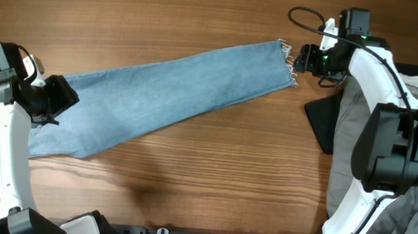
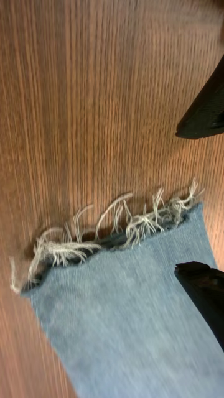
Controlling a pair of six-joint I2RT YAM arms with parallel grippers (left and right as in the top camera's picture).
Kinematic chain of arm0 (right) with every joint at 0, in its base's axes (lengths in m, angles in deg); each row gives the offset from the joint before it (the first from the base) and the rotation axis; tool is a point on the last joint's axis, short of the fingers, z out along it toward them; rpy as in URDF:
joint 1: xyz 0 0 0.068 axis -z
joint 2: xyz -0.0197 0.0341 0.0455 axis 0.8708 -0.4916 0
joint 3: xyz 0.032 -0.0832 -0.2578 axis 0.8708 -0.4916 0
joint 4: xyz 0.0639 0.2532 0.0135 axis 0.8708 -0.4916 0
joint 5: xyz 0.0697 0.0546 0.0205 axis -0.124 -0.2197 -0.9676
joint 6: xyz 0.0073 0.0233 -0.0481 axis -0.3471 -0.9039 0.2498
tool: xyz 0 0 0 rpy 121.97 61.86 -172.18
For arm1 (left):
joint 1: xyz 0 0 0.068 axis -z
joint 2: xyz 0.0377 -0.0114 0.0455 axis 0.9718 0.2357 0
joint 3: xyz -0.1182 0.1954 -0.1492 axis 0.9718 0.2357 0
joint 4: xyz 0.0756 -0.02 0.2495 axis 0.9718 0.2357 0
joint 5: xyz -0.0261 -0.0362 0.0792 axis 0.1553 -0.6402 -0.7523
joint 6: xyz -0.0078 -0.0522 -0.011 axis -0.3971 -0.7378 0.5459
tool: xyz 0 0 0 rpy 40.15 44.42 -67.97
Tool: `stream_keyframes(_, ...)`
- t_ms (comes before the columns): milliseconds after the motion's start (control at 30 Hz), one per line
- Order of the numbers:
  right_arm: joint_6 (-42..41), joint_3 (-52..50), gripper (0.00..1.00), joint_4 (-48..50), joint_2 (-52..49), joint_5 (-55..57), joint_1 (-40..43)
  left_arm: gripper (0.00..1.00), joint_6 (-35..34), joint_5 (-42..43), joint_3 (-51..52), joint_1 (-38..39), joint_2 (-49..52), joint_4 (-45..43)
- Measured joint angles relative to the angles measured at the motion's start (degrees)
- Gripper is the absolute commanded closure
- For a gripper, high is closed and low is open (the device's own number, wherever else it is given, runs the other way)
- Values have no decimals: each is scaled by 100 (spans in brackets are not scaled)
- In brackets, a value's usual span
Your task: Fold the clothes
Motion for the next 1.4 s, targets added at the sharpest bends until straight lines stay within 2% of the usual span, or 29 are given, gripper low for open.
stream_keyframes(233, 20, 2, 41, 15, -667, -1427, -7, 34, 2, 0, -68, 0, -7, 195)
stream_keyframes(333, 17, 2, 41, -17, -708, -1589, -9, 32, 2, 0, -446, 0, -98, 667)
stream_keyframes(400, 22, 4, 47, -20, -730, -1655, -24, 30, 2, 0, -802, 0, -295, 896)
stream_keyframes(467, 76, 7, 49, -24, -752, -1703, -57, 30, 2, 0, -1036, 0, -590, 977)
stream_keyframes(500, 186, 7, 53, -48, -772, -1781, -87, 30, 2, 0, -1073, 0, -682, 1014)
stream_keyframes(533, 341, 7, 64, -90, -793, -1921, -129, 30, 2, 0, -1102, 0, -824, 1097)
stream_keyframes(567, 538, 7, 81, -118, -835, -2076, -205, 29, 2, 0, -1104, 0, -918, 1178)
stream_keyframes(600, 610, 7, 94, -109, -857, -2111, -260, 29, 2, 0, -1104, 0, -951, 1226)
stream_keyframes(633, 660, 2, 96, -61, -916, -2105, -376, 29, 2, -2, -1104, 0, -966, 1259)
stream_keyframes(867, 133, 168, 96, -304, -940, -1843, -251, 27, 2, -2, -1104, 0, -966, 1353)
stream_keyframes(1000, 116, 549, 96, -697, -431, -1532, 708, 28, 2, 0, -1104, 0, -966, 1351)
stream_keyframes(1200, 98, 1325, 96, -721, 1075, -1233, 2052, 27, 2, 0, -1104, 0, -966, 1329)
stream_keyframes(1300, 101, 1443, 96, -715, 1705, -1182, 1976, 27, 2, -2, -1104, 0, -966, 1327)
stream_keyframes(1400, 92, 1443, 96, -850, 2006, -1180, 1513, 27, 2, 0, -1104, 0, -966, 1327)
